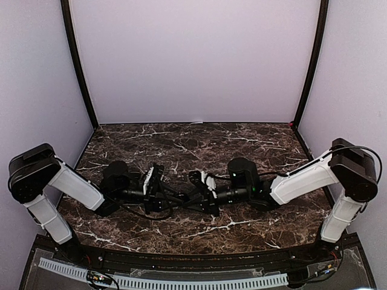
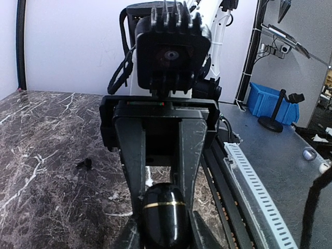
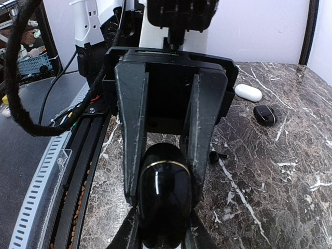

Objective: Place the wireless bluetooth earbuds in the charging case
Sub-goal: Pass from the right arm to the left

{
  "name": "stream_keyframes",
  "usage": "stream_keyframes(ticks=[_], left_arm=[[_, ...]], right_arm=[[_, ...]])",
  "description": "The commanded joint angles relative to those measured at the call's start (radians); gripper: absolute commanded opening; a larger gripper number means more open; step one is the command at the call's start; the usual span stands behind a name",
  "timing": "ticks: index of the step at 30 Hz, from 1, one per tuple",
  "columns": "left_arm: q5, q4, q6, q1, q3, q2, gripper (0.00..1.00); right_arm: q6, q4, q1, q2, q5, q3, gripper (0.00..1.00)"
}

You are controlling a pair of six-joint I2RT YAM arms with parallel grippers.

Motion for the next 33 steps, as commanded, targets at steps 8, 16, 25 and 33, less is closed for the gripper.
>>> stream_keyframes(ticks=[8, 16, 25, 33], left_arm=[[0.015, -0.053, 0.041, -0.012, 0.013, -0.032, 0.38], [0.023, -0.067, 0.055, -0.012, 0.008, -0.051, 0.31], [0.024, -0.068, 0.052, -0.012, 0.008, -0.055, 0.23], [0.041, -0.072, 0.06, -0.012, 0.007, -0.058, 0.19]], right_arm=[[0.014, 0.041, 0.008, -0.001, 0.012, 0.01, 0.07], [0.015, 0.061, 0.008, -0.015, 0.015, -0.007, 0.07], [0.005, 0.055, 0.008, -0.021, 0.028, -0.011, 0.14], [0.024, 0.109, 0.0, -0.041, 0.065, -0.05, 0.37]])
